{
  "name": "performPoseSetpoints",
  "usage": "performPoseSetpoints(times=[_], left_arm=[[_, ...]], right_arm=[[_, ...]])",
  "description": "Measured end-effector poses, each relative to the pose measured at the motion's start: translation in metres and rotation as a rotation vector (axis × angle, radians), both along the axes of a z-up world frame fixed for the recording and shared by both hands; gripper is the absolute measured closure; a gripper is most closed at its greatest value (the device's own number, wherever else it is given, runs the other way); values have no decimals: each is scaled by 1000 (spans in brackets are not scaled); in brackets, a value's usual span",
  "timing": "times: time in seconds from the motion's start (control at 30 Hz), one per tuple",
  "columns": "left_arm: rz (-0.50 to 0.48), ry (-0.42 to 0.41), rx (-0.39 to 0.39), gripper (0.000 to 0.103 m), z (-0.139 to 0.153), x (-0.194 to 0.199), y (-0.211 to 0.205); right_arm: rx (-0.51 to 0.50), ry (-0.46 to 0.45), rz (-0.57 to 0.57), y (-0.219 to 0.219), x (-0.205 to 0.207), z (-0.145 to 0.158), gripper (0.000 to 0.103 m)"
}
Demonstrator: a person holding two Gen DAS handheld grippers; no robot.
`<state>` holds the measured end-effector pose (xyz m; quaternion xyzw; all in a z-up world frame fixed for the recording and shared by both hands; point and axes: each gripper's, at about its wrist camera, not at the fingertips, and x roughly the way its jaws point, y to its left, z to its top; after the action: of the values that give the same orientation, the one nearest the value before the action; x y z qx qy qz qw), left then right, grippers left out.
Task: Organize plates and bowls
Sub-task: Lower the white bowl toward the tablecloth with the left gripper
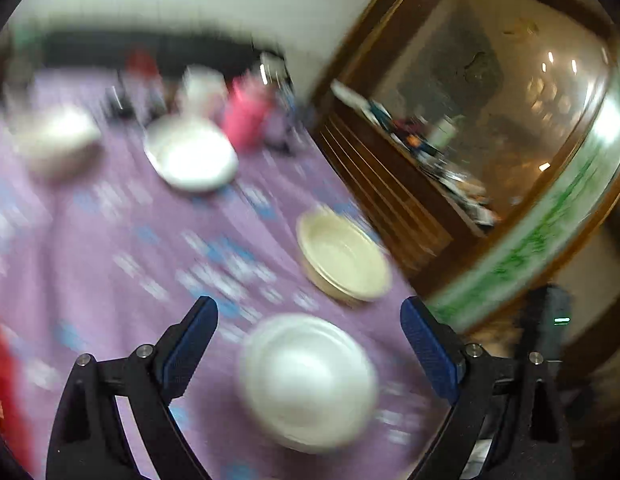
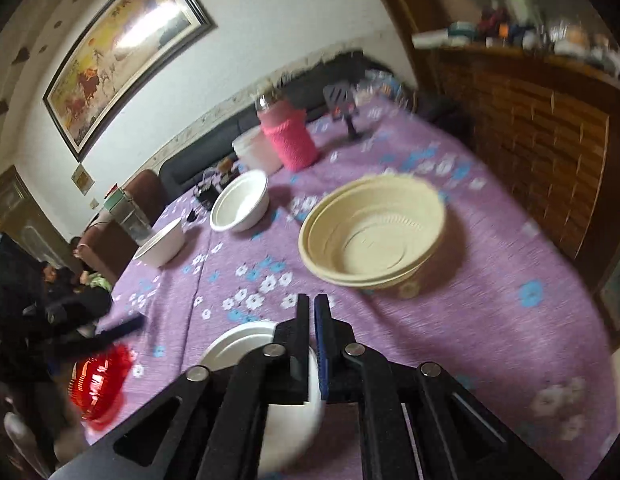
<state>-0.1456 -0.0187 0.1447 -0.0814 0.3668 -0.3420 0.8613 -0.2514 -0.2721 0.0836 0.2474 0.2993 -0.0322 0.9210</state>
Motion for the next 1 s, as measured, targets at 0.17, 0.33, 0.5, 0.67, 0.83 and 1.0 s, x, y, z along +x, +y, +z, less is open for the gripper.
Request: performPoseSetpoints(times=[0.17, 0.33, 0.5, 0.67, 0.83, 1.0], left_arm=[[143, -156, 91, 0, 7, -11, 18], [174, 24, 141, 0, -27, 13, 21], [153, 87, 181, 0, -54, 15, 12], [134, 126, 204, 0, -68, 15, 1], [115, 141, 232, 0, -81, 16, -12], [87, 130, 269, 11, -88, 17, -26]], right_arm=[[-136, -109, -101, 8, -30, 17, 9], [-94, -60, -124, 1, -28, 7, 9], [-41, 37, -94, 1, -19, -12, 9], [-26, 106, -34, 14, -10, -27, 16], [-44, 154, 10, 26, 0, -36, 27], [-39, 188, 35, 32, 5, -45, 32]])
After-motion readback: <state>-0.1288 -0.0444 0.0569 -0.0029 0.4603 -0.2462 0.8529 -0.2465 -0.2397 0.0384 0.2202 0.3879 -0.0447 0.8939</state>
